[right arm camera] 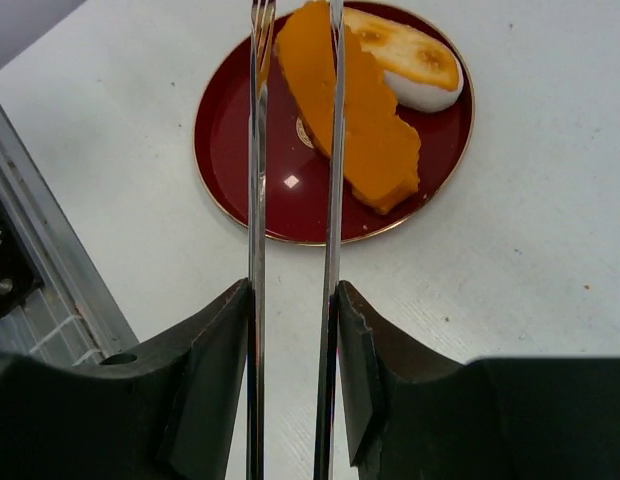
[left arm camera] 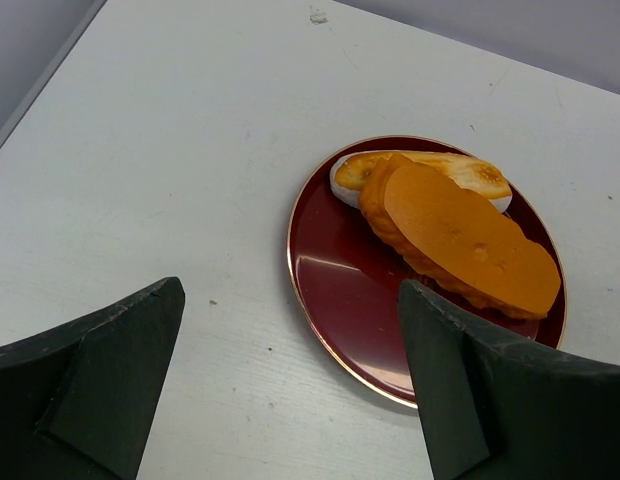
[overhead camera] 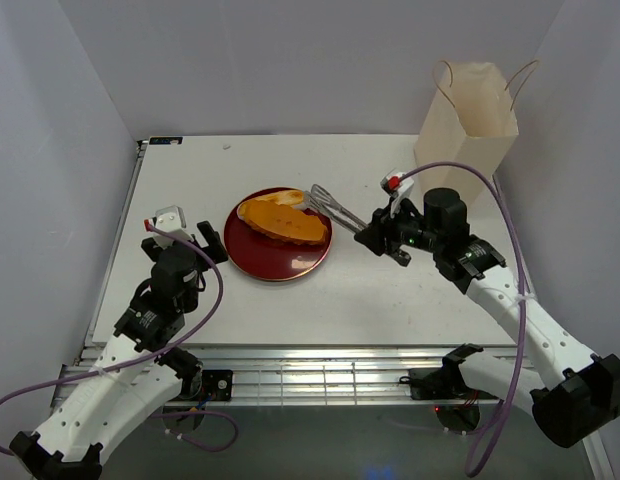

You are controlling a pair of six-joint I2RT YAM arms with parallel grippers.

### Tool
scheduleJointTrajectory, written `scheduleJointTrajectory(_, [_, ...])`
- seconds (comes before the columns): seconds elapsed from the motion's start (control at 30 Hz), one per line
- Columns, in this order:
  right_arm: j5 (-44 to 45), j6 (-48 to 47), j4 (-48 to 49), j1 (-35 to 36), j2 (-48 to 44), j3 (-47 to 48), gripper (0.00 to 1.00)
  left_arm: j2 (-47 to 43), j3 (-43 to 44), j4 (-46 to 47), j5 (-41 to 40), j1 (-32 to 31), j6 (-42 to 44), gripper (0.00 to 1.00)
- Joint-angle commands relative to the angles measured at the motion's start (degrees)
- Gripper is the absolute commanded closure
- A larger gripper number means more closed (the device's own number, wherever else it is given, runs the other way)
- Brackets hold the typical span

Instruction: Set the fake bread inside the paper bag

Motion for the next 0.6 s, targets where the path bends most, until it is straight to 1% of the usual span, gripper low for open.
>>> scheduleJointTrajectory(0.0, [4.3,1.2,7.4,1.0,-4.0,-7.6,0.56,0.2,-0.6,1.0,-0.6,-0.2,0.1,0.02])
scheduleJointTrajectory(0.1, [10.3,3.9,10.0,1.0,-5.0,-12.4,0.56,0.6,-0.6,1.0,-0.6,-0.2,0.2,0.02])
scheduleJointTrajectory(0.13, [14.2,6.2,11.1,1.1,-5.2,-15.6,0.57,0.8,-0.6,1.0,-0.7,-0.2,0.2,0.02])
scheduleJointTrajectory(0.23, [18.3,8.7,15.7,1.0,-5.6,-21.0,0.57,0.9,-0.6,1.0,-0.7,-0.2,0.2,0.02])
scheduleJointTrajectory(0.37, [24.0,11.4,19.1,1.1,-5.6,-25.2,0.57,1.0,-0.7,1.0,-1.0,-0.2,0.2,0.02])
scheduleJointTrajectory(0.4, [27.9,11.8,19.6,1.0,-5.7,-25.9,0.57,1.2,-0.7,1.0,-1.0,-0.2,0.2,0.02])
scheduleJointTrajectory(0.47, [32.1,14.3,20.9,1.0,-5.6,-28.3,0.57,1.4,-0.7,1.0,-1.0,-0.2,0.2,0.02])
scheduleJointTrajectory(0.57, [36.1,16.2,23.6,1.0,-5.5,-30.7,0.57,1.8,-0.7,1.0,-0.9,-0.2,0.3,0.02])
